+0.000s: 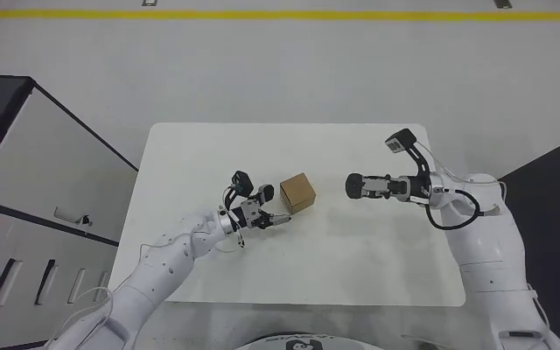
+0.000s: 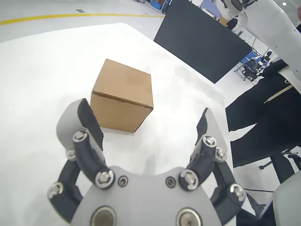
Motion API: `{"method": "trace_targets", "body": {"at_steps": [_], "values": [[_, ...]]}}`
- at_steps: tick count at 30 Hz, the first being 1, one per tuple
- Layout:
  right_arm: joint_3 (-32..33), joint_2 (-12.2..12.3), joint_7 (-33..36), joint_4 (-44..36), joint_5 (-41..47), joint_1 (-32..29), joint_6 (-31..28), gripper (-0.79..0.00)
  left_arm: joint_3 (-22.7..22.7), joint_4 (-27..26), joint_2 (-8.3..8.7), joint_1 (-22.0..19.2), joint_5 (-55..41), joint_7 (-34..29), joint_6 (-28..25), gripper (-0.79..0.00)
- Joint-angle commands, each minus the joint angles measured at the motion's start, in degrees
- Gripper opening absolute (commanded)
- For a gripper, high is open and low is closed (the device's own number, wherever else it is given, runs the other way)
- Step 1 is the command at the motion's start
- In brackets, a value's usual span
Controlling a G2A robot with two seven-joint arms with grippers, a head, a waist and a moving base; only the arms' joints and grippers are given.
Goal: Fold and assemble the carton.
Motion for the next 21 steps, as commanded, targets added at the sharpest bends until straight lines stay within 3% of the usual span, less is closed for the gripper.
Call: {"method": "trace_targets", "body": {"at_steps": [1, 3, 7, 12, 21], "values": [[0.0, 0.0, 0.0, 0.0, 0.0, 0.0, 0.0, 0.0, 0.0, 0.0, 0.0, 0.0, 0.0, 0.0, 0.0, 0.0], [0.0, 0.0, 0.0, 0.0, 0.0, 0.0, 0.0, 0.0, -0.3, -0.7, 0.01, 0.0, 1.2, 0.6, 2.1, 0.0], [0.0, 0.0, 0.0, 0.0, 0.0, 0.0, 0.0, 0.0, -0.5, -4.0, 0.35, 1.1, 12.2, 6.0, 7.6, 0.0], [0.0, 0.0, 0.0, 0.0, 0.0, 0.0, 0.0, 0.0, 0.2, -3.7, 0.14, 1.2, 19.6, 8.2, 14.2, 0.0], [0.0, 0.0, 0.0, 0.0, 0.0, 0.0, 0.0, 0.0, 0.8, -2.2, -0.65, 0.4, 19.5, 9.9, 16.5, 0.0]]}}
